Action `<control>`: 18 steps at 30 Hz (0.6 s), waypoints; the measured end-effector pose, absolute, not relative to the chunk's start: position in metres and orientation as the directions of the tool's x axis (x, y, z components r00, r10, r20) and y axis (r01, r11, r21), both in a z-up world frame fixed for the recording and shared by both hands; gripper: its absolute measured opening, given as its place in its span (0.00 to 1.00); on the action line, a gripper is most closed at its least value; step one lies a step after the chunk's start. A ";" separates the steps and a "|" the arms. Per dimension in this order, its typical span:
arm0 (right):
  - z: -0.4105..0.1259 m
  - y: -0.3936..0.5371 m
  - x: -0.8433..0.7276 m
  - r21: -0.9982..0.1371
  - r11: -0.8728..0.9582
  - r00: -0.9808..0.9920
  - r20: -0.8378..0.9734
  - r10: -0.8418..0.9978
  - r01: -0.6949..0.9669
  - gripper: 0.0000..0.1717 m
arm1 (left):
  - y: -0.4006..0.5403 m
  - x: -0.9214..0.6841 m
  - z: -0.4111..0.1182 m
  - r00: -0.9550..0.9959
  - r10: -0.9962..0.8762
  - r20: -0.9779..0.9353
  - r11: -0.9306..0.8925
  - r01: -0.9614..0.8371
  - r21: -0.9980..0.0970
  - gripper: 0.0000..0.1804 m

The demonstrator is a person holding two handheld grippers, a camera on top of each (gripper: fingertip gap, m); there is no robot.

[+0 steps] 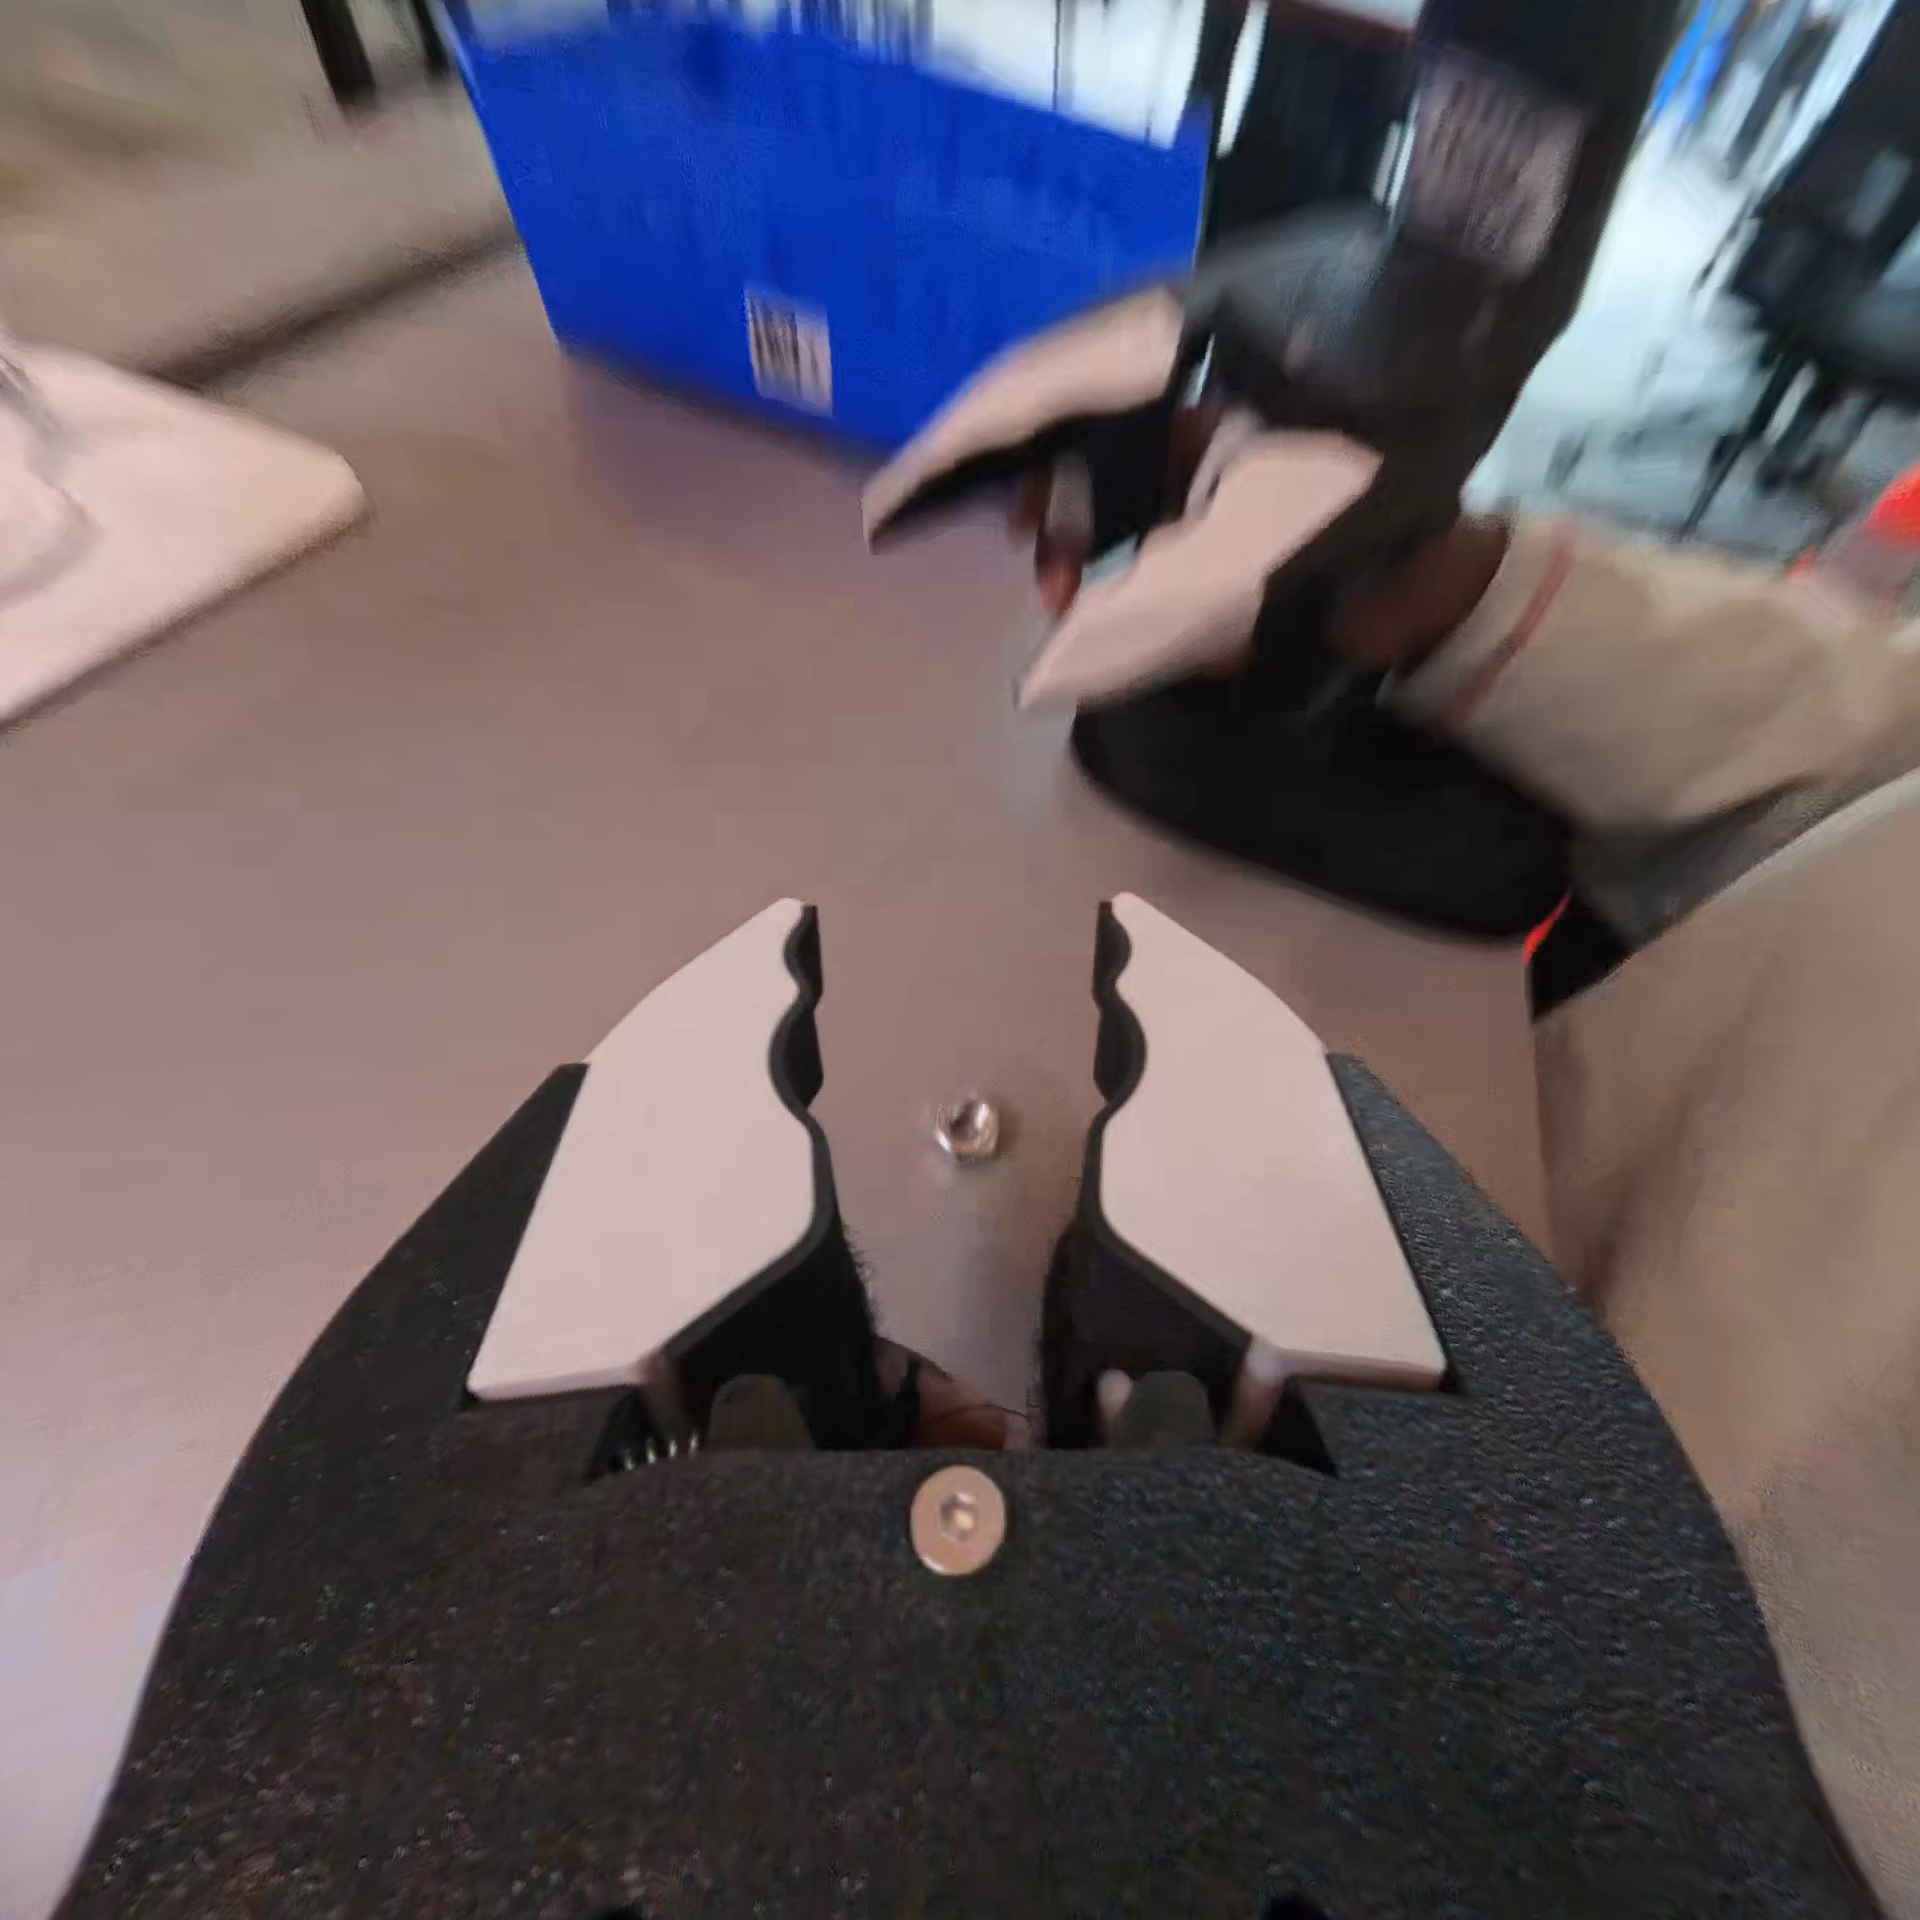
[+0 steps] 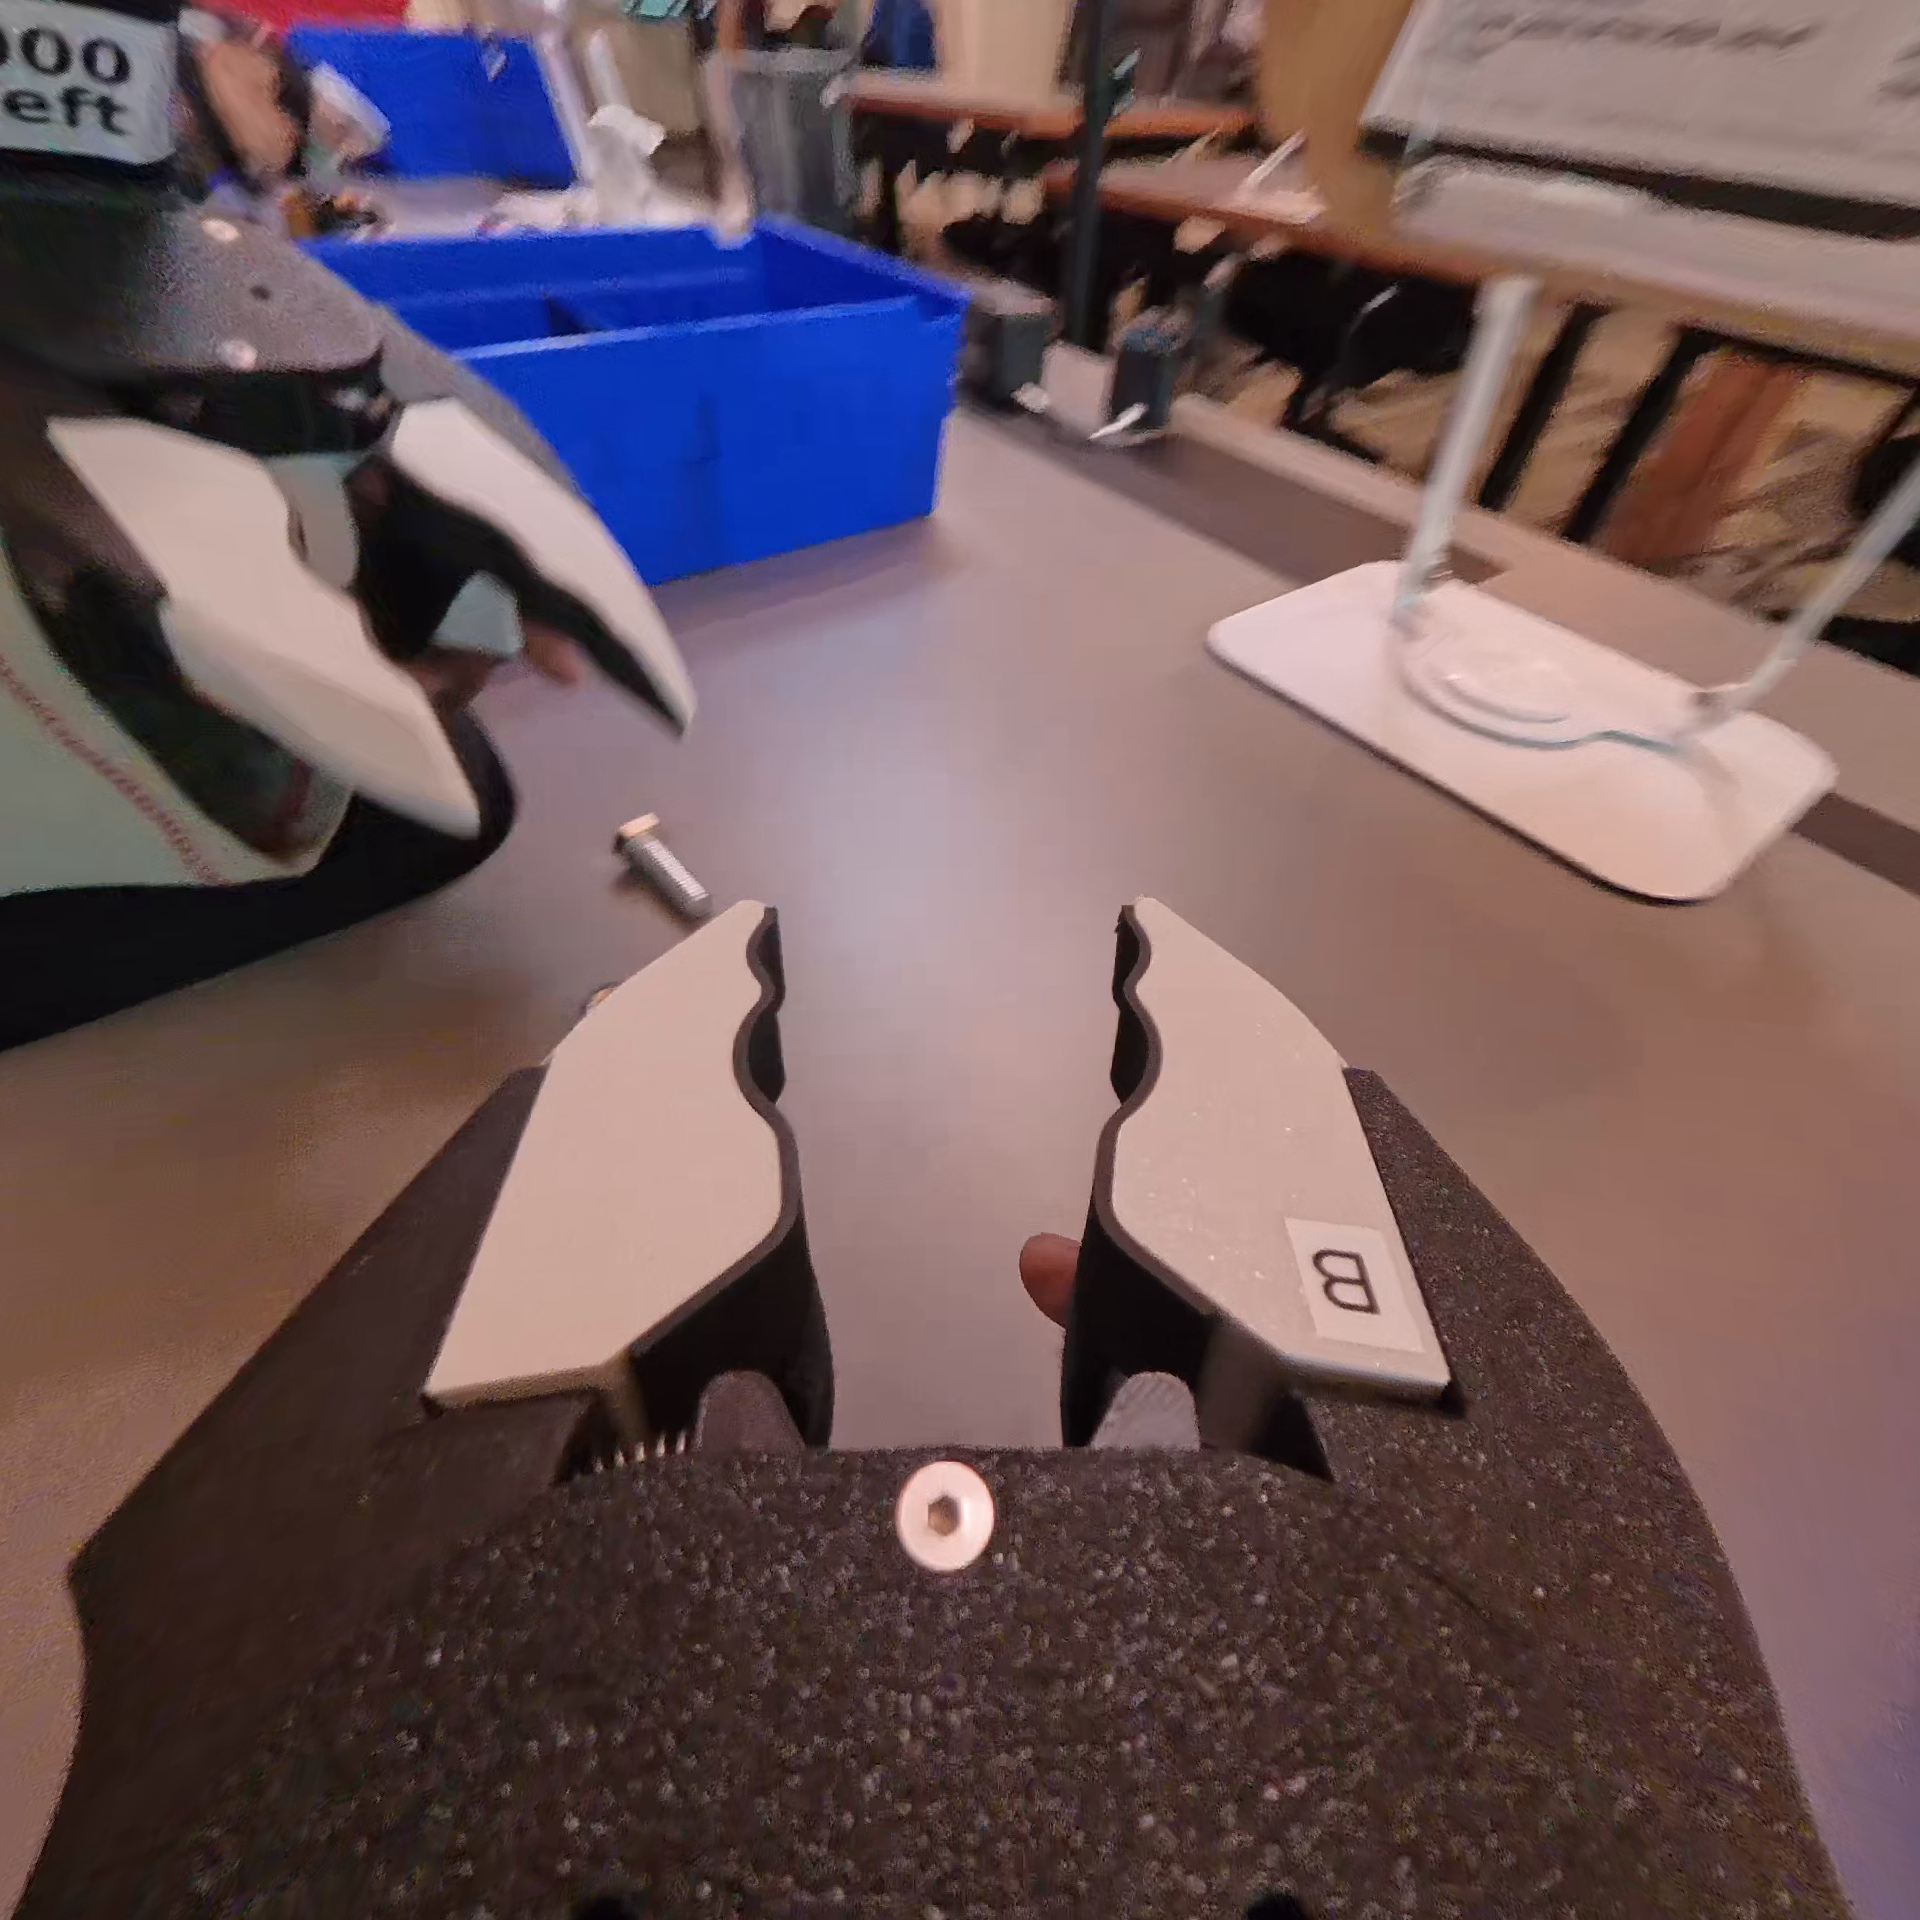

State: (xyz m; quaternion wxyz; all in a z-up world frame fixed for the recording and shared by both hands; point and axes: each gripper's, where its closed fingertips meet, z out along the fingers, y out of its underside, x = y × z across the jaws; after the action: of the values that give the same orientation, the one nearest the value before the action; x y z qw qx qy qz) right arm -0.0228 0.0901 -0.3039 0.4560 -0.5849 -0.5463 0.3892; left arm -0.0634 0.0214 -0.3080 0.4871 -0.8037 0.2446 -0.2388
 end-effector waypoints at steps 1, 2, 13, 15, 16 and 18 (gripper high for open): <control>-0.307 0.081 -0.029 -0.945 0.020 0.043 0.036 0.998 0.325 0.35 | 0.018 -0.070 -0.297 0.770 -0.618 0.161 -0.328 -0.067 -0.942 0.29; -0.309 0.071 -0.035 -0.930 0.030 -0.021 0.024 0.999 0.367 0.34 | 0.014 -0.077 -0.290 0.778 -0.606 0.165 -0.263 -0.001 -0.965 0.29; -0.377 0.015 -0.109 -0.745 0.222 -0.418 -0.084 0.905 0.630 0.19 | -0.007 -0.092 -0.273 0.779 -0.616 0.122 -0.054 0.113 -0.992 0.30; -0.387 0.013 -0.114 -0.721 0.259 -0.446 -0.076 0.892 0.642 0.17 | -0.008 -0.094 -0.272 0.774 -0.619 0.132 -0.052 0.127 -0.991 0.30; -0.387 0.012 -0.118 -0.736 0.272 -0.461 -0.061 0.886 0.620 0.15 | -0.008 -0.094 -0.272 0.773 -0.619 0.137 -0.051 0.134 -0.990 0.30; -0.388 0.010 -0.119 -0.721 0.328 -0.500 -0.031 0.865 0.611 0.05 | -0.008 -0.095 -0.271 0.773 -0.618 0.143 -0.050 0.143 -0.988 0.31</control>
State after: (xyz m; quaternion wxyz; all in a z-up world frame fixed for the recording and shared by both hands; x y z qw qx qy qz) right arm -0.1185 0.0102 -0.3884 0.1835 -0.4649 -0.7938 0.3464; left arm -0.0954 -0.0084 -0.2710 0.6657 -0.6659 0.1784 -0.2857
